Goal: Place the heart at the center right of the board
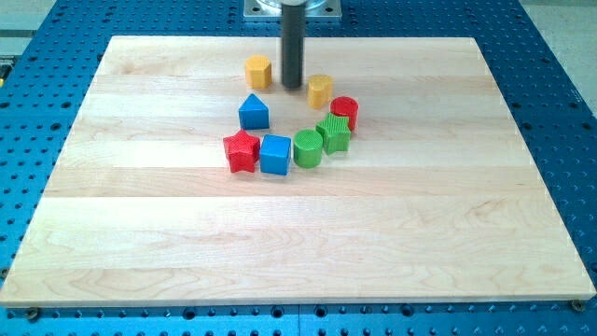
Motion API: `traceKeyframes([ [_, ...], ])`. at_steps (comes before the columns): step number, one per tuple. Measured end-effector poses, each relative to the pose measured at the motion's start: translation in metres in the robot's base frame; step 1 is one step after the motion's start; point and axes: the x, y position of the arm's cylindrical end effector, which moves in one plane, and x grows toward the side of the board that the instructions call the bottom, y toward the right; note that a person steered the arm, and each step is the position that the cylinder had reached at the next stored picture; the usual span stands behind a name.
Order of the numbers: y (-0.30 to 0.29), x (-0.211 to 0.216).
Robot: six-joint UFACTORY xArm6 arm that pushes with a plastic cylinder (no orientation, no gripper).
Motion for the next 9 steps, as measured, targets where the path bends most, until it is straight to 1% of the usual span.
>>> traceKeyframes([
  [1, 0.054, 0.023],
  [2, 0.138, 0.026],
  [3, 0.132, 0.024],
  [4, 0.091, 0.005],
  [5, 0.137, 0.005],
  [6, 0.168, 0.033],
  [7, 0.142, 0.011],
  [8, 0.125, 0.003],
  [9, 0.178, 0.036],
])
